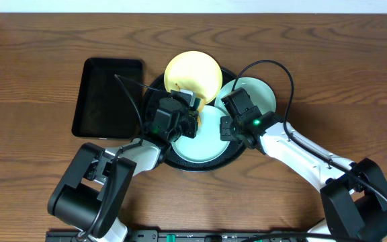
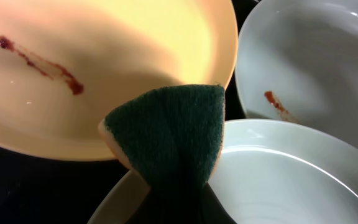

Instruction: Clean dirty plates on tray and stack at the side

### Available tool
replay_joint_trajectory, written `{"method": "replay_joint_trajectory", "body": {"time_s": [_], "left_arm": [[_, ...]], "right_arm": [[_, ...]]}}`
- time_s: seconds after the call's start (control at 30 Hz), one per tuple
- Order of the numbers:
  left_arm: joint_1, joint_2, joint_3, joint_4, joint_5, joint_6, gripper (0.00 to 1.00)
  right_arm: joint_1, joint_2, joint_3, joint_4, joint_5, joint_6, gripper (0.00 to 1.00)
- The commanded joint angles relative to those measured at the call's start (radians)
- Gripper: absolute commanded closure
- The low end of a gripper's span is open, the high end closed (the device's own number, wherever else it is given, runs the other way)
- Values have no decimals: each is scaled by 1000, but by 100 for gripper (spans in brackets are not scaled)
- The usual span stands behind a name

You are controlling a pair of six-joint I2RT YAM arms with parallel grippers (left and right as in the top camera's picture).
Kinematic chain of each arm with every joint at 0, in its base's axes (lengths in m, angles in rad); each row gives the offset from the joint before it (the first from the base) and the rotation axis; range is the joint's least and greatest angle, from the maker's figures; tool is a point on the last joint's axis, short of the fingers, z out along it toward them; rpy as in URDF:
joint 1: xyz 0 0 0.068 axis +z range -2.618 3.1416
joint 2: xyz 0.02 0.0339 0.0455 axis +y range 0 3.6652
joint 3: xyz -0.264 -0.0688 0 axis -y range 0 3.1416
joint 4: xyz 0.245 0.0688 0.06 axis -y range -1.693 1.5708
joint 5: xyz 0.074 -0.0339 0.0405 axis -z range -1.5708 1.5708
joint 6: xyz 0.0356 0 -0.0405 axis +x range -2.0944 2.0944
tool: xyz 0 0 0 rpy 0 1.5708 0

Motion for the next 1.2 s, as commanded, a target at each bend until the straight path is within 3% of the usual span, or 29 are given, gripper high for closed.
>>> {"method": "replay_joint_trajectory", "body": {"time_s": [0.0,0.57,0.73,0.97,1.17], "left_arm": [[5,-12,2,-38,-9,8,92],[5,-97,2,-220,-5,8,93],[14,-268,2,-240,-6,8,93],[83,-573,3,-408,-7,3,92],[221,-684,52,-550,-4,-116,93]], "right_arm": [[5,-12,18,2,23,4,98],[5,-12,18,3,30,4,99],[5,-12,18,8,31,4,99],[4,-12,18,56,33,-17,99],[5,-21,69,51,84,-143,99]]}}
